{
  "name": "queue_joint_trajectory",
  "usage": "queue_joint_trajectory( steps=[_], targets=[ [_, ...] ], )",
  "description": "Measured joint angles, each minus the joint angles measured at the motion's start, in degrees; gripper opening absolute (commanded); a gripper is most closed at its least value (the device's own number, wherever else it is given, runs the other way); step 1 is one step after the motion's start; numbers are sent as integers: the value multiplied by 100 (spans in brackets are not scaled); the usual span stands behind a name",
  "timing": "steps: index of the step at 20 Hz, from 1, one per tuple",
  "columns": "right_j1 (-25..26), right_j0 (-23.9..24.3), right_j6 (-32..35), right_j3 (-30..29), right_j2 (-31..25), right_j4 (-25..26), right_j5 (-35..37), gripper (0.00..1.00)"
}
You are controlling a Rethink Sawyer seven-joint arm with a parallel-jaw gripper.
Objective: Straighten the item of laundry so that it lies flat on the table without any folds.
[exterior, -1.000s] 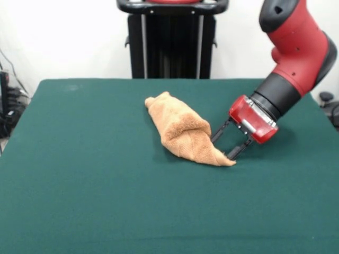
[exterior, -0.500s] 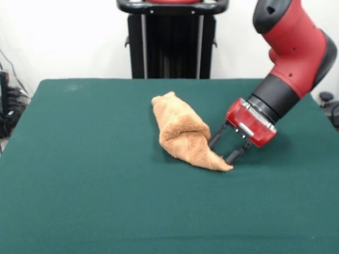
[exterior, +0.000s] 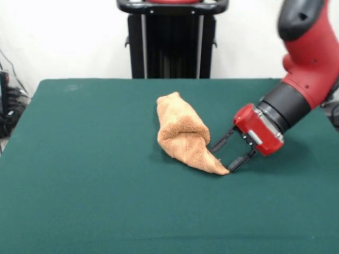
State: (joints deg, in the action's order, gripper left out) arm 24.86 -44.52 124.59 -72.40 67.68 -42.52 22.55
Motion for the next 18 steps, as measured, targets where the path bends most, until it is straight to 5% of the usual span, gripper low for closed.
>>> queue_joint_trajectory(
  steps=[8, 18],
  targets=[
    [841, -139, 0, 602, 1072, 25, 882, 100],
    [857, -143, 0, 608, 1090, 25, 883, 100]
  ],
)
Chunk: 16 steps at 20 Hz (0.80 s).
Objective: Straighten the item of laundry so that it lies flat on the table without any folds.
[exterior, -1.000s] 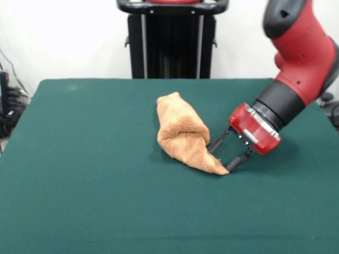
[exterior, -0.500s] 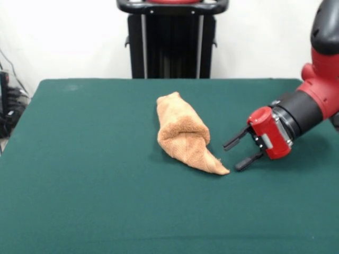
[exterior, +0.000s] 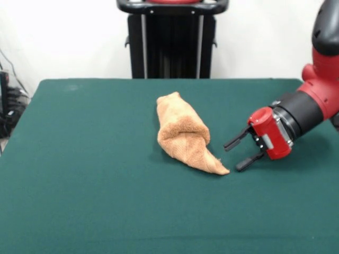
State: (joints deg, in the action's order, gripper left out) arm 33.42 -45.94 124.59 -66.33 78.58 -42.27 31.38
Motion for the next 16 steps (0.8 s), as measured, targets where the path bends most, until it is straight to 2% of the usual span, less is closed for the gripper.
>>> queue_joint_trajectory(
  steps=[16],
  targets=[
    [19, 25, 0, -7, 0, 120, -256, 100]
  ],
)
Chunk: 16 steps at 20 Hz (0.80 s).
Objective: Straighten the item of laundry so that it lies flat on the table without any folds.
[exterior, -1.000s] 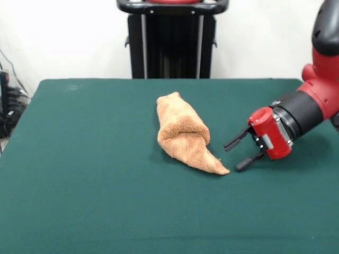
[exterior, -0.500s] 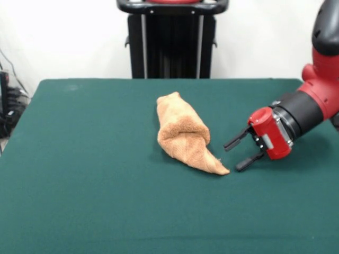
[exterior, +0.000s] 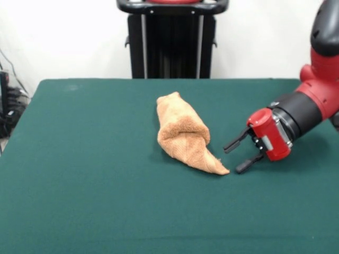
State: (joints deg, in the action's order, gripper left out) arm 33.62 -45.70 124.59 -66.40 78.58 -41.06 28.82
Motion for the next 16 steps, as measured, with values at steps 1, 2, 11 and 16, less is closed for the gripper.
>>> queue_joint_trajectory(
  steps=[1, 2, 11, 16],
  targets=[
    [17, 22, 0, 0, 1, 39, -92, 100],
    [35, 42, 0, -3, 2, 64, -162, 100],
    [158, 258, 0, -188, 39, 374, -1001, 100],
    [178, 487, 0, -415, 10, 610, -1737, 100]
  ],
)
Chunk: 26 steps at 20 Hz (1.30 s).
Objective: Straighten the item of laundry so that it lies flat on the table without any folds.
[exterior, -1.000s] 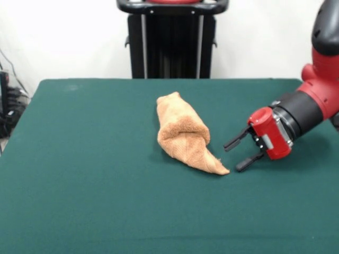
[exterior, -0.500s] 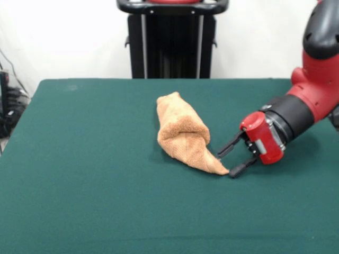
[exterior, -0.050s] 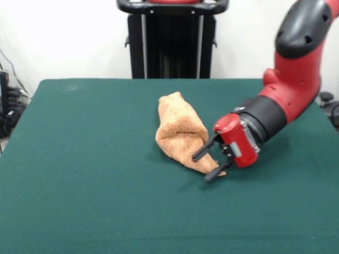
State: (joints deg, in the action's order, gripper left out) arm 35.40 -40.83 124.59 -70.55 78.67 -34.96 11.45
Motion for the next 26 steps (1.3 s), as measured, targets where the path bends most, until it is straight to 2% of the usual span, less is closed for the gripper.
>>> queue_joint_trajectory(
  steps=[2, 3, 23, 24, 26],
  targets=[
    [1, 116, 0, -106, -20, 81, -290, 100],
    [6, 225, 0, -249, -39, 165, -535, 0],
    [-158, 405, 0, -479, -303, 423, -954, 0],
    [-198, 410, 0, -479, -358, 443, -1005, 100],
    [-213, 410, 0, -480, -376, 447, -1014, 100]
  ],
)
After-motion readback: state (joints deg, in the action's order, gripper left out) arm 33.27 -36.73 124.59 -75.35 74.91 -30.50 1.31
